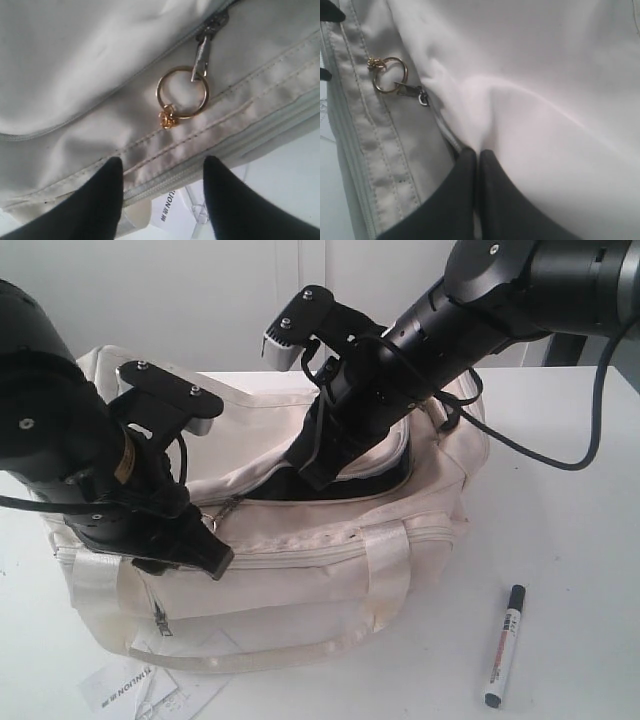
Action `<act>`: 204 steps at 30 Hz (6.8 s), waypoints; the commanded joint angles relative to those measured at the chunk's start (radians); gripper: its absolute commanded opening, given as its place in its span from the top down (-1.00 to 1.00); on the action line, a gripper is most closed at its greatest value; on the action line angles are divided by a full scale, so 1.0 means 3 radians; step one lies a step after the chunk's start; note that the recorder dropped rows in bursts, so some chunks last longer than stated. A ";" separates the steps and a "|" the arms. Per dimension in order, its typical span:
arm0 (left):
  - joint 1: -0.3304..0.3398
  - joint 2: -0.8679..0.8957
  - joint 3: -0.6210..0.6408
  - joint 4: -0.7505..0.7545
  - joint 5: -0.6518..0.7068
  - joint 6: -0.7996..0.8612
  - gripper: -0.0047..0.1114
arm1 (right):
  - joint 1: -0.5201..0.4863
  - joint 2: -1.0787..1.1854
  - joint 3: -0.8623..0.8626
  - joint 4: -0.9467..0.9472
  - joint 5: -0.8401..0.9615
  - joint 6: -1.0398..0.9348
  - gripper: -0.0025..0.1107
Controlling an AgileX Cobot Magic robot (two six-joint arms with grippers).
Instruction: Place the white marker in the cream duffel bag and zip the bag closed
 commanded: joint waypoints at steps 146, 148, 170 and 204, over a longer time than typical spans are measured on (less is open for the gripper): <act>0.0180 -0.0056 0.0022 0.0754 0.0476 0.0331 0.92 | -0.0020 -0.0046 0.0002 0.0002 -0.0146 0.0112 0.96; 0.0180 -0.0056 0.0022 0.0760 0.0530 0.0331 0.92 | -0.0020 -0.0046 0.0002 0.0002 -0.0146 0.0112 0.96; 0.0180 -0.0120 0.0028 0.0712 0.0620 0.0873 0.92 | -0.0020 -0.0046 0.0002 0.0003 -0.0058 0.0288 0.96; 0.0888 -0.0266 0.0028 -0.0149 0.0125 0.1850 0.92 | -0.0020 -0.0046 0.0002 -0.0065 -0.0029 0.0356 0.96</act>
